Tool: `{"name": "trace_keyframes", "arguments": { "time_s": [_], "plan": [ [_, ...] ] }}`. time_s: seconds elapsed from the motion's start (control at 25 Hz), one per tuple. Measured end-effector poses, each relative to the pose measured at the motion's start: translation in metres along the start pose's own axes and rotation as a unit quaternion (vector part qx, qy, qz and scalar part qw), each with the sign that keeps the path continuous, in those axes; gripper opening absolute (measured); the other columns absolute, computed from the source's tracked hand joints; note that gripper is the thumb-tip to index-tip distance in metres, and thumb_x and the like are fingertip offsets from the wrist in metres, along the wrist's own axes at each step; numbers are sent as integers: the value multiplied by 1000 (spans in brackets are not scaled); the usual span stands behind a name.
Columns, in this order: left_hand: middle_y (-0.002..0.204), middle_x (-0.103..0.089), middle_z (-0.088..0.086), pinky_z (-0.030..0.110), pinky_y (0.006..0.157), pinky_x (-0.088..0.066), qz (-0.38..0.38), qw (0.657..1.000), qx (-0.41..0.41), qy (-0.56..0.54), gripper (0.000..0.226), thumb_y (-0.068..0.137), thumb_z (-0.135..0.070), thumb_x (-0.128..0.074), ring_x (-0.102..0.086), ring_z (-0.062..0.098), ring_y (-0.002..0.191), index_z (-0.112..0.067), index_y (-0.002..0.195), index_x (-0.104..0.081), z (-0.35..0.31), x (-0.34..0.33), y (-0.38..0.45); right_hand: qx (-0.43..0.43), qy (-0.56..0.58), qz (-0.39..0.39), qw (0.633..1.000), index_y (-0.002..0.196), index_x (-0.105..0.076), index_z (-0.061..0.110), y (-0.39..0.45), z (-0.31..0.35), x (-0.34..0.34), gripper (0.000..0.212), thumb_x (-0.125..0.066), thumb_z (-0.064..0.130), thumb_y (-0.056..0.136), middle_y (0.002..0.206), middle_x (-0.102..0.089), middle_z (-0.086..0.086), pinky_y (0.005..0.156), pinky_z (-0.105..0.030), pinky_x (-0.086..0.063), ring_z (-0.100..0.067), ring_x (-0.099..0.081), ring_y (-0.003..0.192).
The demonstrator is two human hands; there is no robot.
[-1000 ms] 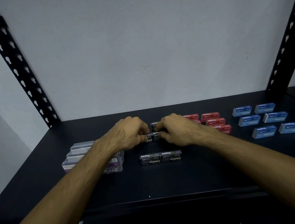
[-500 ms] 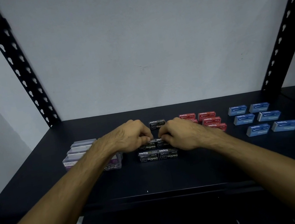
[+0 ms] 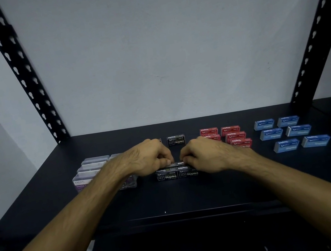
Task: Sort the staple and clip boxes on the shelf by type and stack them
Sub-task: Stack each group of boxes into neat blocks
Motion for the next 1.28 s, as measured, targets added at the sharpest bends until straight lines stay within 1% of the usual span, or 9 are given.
{"name": "trace_keyframes", "arguments": {
  "time_s": [0.12,0.24,0.36,0.48,0.64,0.96,1.08,1.16,1.28],
  "plan": [
    [91,-70,-14,14,71,-42,3,1000,13,-12,20,96,-29,-57,-61,-2,82,-26,108,-73,2,-2,-1,-5,11,3,1000,95,-69,19,-2,1,0,23,-46,19,99,84,-69,5,70,-32,-54,-11,-64,74],
    [94,-69,-14,20,76,-45,10,999,25,-34,25,94,-42,-58,-61,-2,84,-28,110,-71,3,-2,-3,-29,40,22,999,100,-68,23,-6,-1,0,21,-51,35,98,85,-68,8,64,-25,-48,-5,-62,74],
    [90,-64,-18,13,67,-40,45,998,31,-33,39,84,-50,-68,-58,-5,79,-27,116,-66,1,-5,-6,-37,22,43,998,110,-66,24,-8,-3,-2,33,-63,48,88,95,-69,7,72,-30,-56,-7,-64,79],
    [94,-63,-16,18,72,-43,62,998,33,-6,48,77,-45,-77,-59,0,84,-28,120,-63,2,-9,-7,-24,-10,46,999,109,-67,24,-8,-1,-4,31,-70,41,84,95,-69,7,73,-32,-57,-9,-65,81],
    [88,-66,-12,29,77,-51,40,999,33,5,32,78,-36,-77,-61,6,82,-29,108,-67,4,-12,-5,-20,-14,35,999,111,-67,22,-8,0,-6,27,-70,33,86,98,-70,5,73,-30,-57,-10,-66,82],
    [84,-66,-14,27,75,-50,32,999,26,7,28,79,-34,-77,-59,0,76,-29,106,-68,3,-12,-5,-18,-10,27,999,109,-68,23,-9,0,-7,27,-71,33,85,95,-71,5,76,-35,-58,-11,-66,81],
    [85,-66,-13,26,73,-48,42,999,24,11,30,79,-35,-77,-60,3,77,-29,107,-68,3,-12,-4,-18,-5,31,999,110,-68,23,-8,-1,-8,28,-71,34,85,97,-71,5,76,-34,-58,-10,-66,82],
    [89,-66,-13,25,73,-47,50,998,23,11,36,79,-40,-76,-60,4,79,-28,111,-66,2,-11,-4,-17,1,31,999,116,-66,23,-9,-1,-6,35,-71,39,85,105,-71,4,75,-29,-56,-10,-66,86],
    [94,-67,-13,21,69,-45,22,999,26,1,46,80,-51,-72,-59,0,78,-30,120,-63,3,6,-6,-30,13,-3,999,134,-57,22,-10,-4,5,59,-64,56,85,118,-66,4,77,-25,-48,-12,-63,99]
  ]
}}
Point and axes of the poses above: each hand's wrist, its own y-axis towards the middle knuckle, its own x-axis out of the back of the hand, z = x × y, the point moved 7 cm from there along y, towards the middle knuckle
